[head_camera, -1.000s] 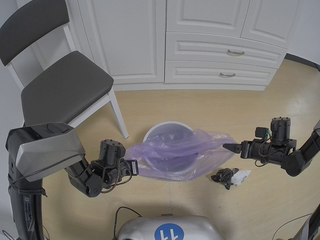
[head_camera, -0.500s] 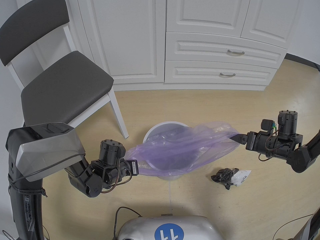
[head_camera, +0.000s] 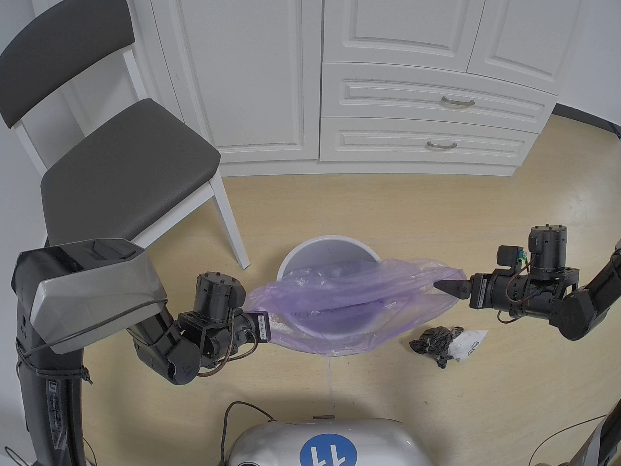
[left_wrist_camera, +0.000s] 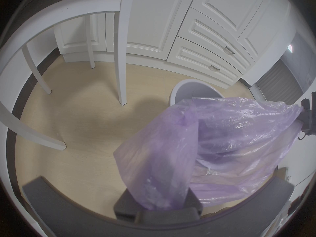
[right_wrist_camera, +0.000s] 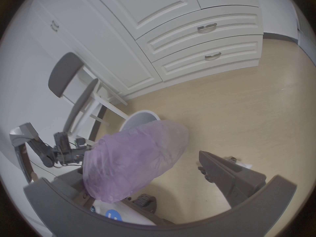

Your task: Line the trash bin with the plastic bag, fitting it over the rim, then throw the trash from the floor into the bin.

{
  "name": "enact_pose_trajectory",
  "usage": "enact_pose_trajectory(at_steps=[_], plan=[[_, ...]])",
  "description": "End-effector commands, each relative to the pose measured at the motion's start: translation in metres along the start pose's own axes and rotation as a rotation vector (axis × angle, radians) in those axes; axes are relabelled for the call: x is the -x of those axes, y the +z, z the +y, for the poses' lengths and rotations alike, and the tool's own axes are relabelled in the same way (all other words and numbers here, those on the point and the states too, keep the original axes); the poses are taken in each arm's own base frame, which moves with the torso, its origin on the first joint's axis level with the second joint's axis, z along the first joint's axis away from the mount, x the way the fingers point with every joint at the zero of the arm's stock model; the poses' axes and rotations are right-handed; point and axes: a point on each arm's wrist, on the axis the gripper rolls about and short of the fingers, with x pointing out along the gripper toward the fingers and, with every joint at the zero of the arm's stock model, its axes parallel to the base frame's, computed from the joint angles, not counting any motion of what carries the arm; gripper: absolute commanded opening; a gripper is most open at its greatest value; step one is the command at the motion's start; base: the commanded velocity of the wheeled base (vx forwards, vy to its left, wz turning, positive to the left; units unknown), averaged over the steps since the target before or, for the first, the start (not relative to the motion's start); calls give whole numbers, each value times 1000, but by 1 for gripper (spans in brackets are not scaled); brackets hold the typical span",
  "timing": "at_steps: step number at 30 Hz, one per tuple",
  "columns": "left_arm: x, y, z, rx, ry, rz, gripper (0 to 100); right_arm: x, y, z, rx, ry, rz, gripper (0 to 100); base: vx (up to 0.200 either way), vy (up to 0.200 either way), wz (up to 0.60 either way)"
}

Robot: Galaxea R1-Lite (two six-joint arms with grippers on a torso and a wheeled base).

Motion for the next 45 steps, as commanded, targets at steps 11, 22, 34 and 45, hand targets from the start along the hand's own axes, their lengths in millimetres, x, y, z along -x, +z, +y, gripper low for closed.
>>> enact_pose_trajectory(at_steps=[11,22,34,45], plan=[[11,7,-3,-4,-10,-18,0,-10,-10,-9,6,-23,34,100,0,0,0],[10,13,10,14,18,-33,0,2,-8,-23,-26,54,47,100,0,0,0],[8,24,39,16,73,-52,0,15,-11,-54,-95,179,72,100,0,0,0],[23,28,17,-1,16,-69,0,14,5,-12,0,83,-7,100,0,0,0]])
